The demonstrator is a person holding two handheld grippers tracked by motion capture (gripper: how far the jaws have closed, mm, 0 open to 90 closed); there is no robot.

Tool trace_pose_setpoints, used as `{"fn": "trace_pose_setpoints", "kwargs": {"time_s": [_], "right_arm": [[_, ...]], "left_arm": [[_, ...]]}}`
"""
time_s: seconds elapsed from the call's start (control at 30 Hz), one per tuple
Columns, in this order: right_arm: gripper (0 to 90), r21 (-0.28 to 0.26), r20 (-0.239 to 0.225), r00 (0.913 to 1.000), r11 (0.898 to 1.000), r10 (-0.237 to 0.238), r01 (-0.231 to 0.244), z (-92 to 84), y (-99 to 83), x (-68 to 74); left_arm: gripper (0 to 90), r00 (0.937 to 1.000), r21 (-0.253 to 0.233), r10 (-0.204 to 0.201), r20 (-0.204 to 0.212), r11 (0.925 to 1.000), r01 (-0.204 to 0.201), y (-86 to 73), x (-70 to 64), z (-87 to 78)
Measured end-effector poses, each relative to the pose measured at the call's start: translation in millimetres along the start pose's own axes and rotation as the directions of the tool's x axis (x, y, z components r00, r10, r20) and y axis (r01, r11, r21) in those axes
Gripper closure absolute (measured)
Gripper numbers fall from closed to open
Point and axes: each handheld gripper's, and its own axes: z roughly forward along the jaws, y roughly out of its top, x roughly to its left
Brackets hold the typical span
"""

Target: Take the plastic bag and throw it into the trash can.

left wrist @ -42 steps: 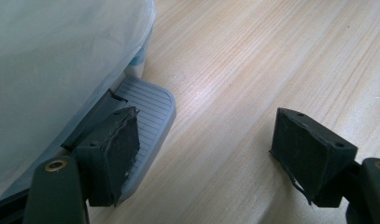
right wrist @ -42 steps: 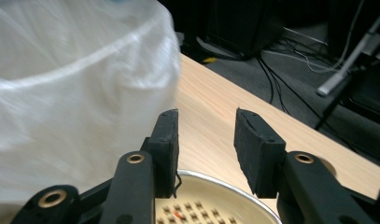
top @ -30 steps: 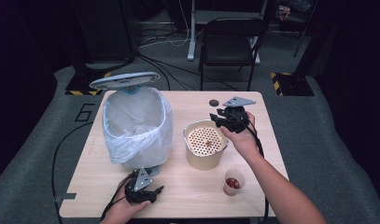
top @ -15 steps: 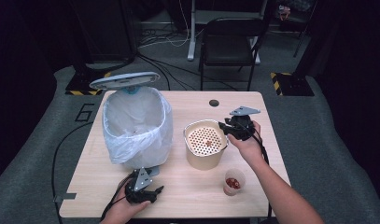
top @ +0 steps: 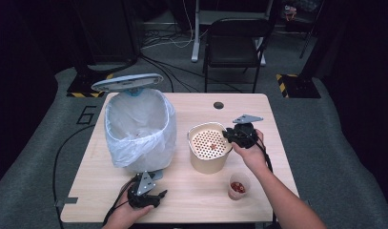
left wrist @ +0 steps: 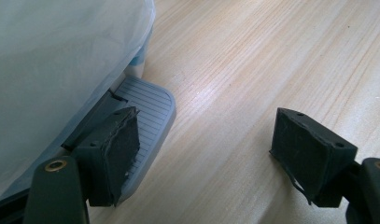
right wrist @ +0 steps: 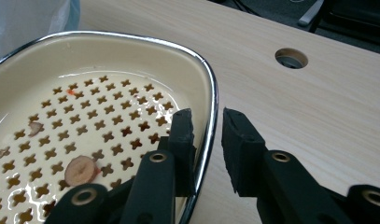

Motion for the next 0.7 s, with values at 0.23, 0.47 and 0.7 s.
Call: {"fn": "trace_pose_setpoints", "kwargs": {"time_s": [0.23, 0.47, 0.7], "right_arm": [[76.2, 0.004, -0.019, 0.9997, 1.000, 0.014, -0.014, 0.9, -3.2, 0.7], [75.5, -0.003, -0.034, 0.9989, 0.999, 0.033, -0.033, -3.0, -7.7, 0.7], [76.7, -0.005, -0.058, 0.9976, 0.999, 0.038, -0.038, -8.6, -12.7, 4.3]], "left_arm": [[23.2, 1.0000, 0.000, 0.001, 0.000, 1.0000, -0.001, 0.0, 0.0, 0.0], [23.1, 1.0000, 0.000, 0.000, 0.000, 1.0000, 0.000, 0.0, 0.0, 0.0], [23.2, 1.0000, 0.000, -0.001, -0.001, 1.0000, 0.001, 0.1, -0.1, 0.0]]}}
